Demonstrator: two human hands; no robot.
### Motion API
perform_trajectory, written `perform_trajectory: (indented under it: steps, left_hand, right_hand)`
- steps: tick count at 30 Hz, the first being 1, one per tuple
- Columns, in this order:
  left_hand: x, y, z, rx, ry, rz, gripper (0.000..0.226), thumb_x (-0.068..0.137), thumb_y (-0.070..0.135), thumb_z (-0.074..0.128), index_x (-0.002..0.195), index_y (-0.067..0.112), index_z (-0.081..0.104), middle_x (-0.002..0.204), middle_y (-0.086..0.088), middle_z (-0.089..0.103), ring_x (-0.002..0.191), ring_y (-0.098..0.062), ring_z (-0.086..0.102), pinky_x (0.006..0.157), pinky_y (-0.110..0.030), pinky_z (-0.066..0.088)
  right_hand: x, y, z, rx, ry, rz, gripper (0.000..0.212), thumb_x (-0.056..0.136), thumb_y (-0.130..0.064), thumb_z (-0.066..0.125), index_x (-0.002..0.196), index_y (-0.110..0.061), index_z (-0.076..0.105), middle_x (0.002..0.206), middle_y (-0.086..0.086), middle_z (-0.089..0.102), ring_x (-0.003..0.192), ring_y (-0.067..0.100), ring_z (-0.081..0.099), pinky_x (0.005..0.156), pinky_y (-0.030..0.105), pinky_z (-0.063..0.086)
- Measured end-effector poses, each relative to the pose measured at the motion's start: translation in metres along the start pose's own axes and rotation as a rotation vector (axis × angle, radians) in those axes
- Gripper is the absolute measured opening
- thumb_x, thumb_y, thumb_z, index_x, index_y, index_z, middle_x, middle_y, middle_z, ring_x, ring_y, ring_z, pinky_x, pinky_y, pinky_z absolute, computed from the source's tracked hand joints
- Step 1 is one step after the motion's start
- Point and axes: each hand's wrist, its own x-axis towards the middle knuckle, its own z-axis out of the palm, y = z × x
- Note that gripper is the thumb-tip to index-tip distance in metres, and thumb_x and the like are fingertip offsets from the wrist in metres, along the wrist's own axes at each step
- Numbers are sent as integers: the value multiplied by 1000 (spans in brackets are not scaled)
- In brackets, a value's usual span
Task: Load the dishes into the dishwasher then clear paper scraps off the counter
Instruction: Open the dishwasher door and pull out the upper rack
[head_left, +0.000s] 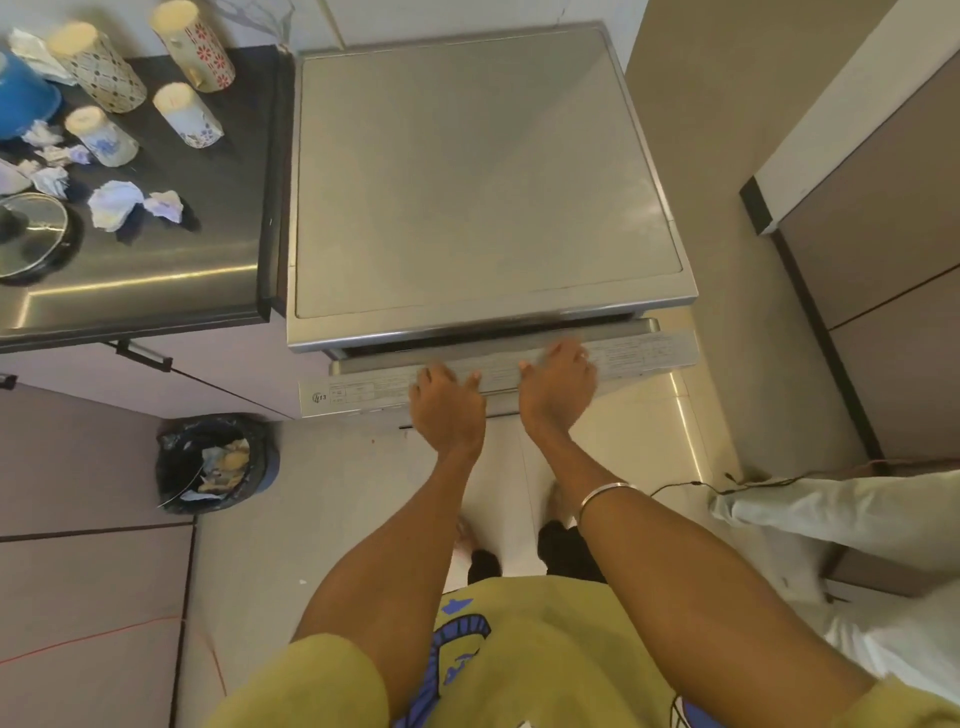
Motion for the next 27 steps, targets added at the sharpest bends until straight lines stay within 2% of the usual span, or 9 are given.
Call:
perform_trajectory:
  steps: [2,4,5,7,9,12,17,20,27]
  left_hand:
    - [5,-4,0,141,-27,134,47,82,43,72,117,17,54,122,-7,55,117,-27,48,99,-37,39]
    - [12,-6,2,231,-185,215,61,88,38,66,141,19,41,152,-14,35,145,-33,22,120,-43,16]
    - [14,-7,2,276,-264,250,65,92,38,62,148,19,34,160,-15,22,150,-34,6,122,-44,4]
    - [20,-11,3,331,-384,290,69,96,39,55,153,18,24,163,-14,9,151,-33,-9,122,-47,-5]
    - [25,-13,1,368,-496,291,72,96,39,54,155,17,19,163,-13,10,151,-34,-6,123,-49,0]
    - [24,-12,-3,430,-600,302,76,94,39,59,155,17,18,162,-13,15,150,-38,5,122,-51,10]
    - [-14,-27,1,481,-633,264,77,95,36,60,156,19,17,163,-12,11,150,-39,3,120,-50,11]
    - [-35,-41,6,500,-655,261,80,94,35,62,156,19,14,164,-12,8,150,-40,1,120,-50,11]
    - [-92,-84,15,474,-666,272,81,93,35,64,156,19,17,163,-10,12,150,-39,5,119,-50,16]
  right_hand:
    - [4,8,3,-114,-46,-226,50,82,-18,75,124,-23,48,130,4,54,123,23,45,101,33,38]
    - [10,18,6,-203,-190,-357,61,89,-16,68,143,-19,40,153,10,36,145,28,24,118,38,23]
    - [16,22,7,-270,-272,-390,64,93,-20,64,149,-16,33,159,11,25,150,30,12,121,42,14]
    - [28,28,7,-411,-433,-427,68,97,-30,57,154,-13,23,164,12,10,151,34,-2,122,47,3]
    - [35,31,2,-499,-547,-464,69,99,-36,52,155,-13,19,164,11,4,150,37,-7,120,51,0]
    - [34,41,0,-545,-626,-529,72,99,-38,50,156,-14,14,164,8,7,150,38,-5,119,54,1]
    - [11,75,0,-542,-706,-556,78,97,-41,54,157,-18,11,165,6,9,150,37,3,120,53,5]
    - [-12,97,2,-595,-687,-580,77,98,-41,54,157,-20,9,165,6,7,150,38,3,120,53,6]
    - [-54,146,-11,-593,-756,-605,70,102,-18,48,158,-17,5,165,5,6,150,37,4,120,50,12]
